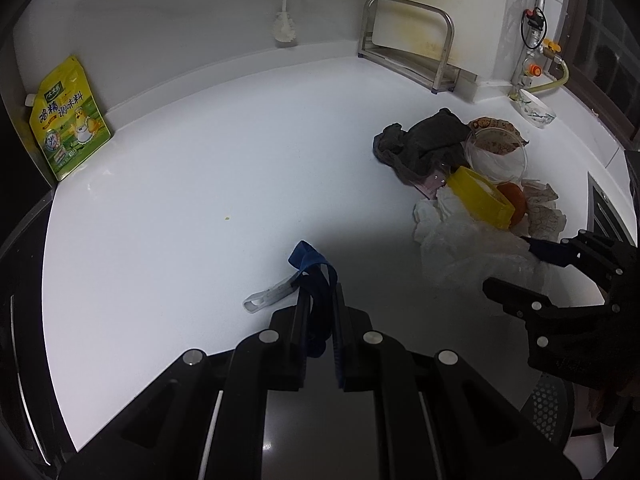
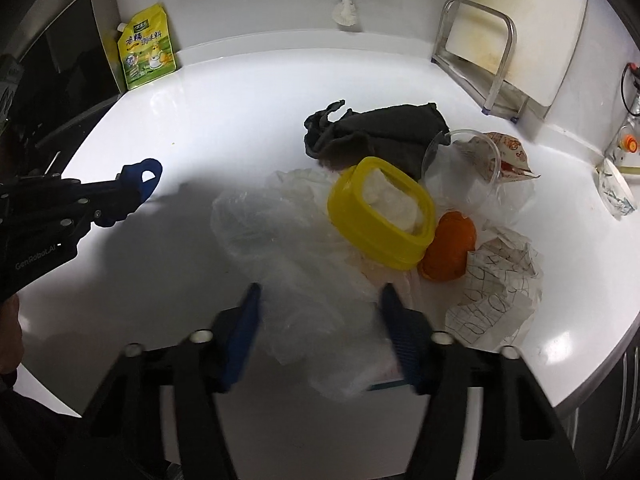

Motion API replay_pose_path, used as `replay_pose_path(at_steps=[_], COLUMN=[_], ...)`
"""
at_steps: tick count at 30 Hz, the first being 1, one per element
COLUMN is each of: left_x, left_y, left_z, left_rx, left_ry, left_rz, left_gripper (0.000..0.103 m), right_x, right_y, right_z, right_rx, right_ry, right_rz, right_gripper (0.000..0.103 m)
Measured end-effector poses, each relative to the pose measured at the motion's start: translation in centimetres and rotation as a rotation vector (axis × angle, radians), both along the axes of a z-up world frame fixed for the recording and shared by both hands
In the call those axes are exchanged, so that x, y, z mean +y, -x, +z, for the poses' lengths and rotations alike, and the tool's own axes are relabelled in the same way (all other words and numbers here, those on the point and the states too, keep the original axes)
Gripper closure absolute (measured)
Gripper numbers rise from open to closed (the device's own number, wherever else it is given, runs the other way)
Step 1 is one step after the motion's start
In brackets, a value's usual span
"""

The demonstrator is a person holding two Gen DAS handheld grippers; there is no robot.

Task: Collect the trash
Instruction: 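Grasp the clear plastic bag with the right tool while the left tool holds the blue clip, then carry the blue clip and clear bag with both tools over the grey bin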

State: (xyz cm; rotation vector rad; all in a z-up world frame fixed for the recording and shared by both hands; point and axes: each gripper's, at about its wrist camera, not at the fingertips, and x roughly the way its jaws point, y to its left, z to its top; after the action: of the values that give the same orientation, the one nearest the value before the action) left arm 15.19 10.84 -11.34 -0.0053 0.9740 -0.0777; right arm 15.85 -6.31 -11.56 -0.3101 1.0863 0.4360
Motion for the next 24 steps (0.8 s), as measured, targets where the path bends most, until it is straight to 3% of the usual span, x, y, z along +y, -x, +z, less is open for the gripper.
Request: replay_pose_path(at_steps=[1,5,15,24], left_x=[0.0,-0.3,-1.2,-3.1], left_y=[0.0,0.4,2.6,6.0], left_z=[0.1,0.7,3.3,5.4], left_rx=[-0.001,-0.014,-0.049,-0.075], left_ry=[0.002,0.009,0.008,0.006], left_rz=[-0.001,-0.009,-0.012,-0.018], left_gripper=[0.092,0.092,0.092,0.092], right_x=[0.0,0.0,-1.0,-3.4], right_y=[0.1,0.7,3.1,7.3], right_z=[0.2,1.3,5.2,7.9], right_rx=[-0.008,-0.040,-0.076,-0.089], right_ry=[0.000,-0.024,-0.149,-0.199], right_rz=[-0.003,-0.009,-0.088,-0.200], right_gripper=[0.059,0.067,0.068,0.068])
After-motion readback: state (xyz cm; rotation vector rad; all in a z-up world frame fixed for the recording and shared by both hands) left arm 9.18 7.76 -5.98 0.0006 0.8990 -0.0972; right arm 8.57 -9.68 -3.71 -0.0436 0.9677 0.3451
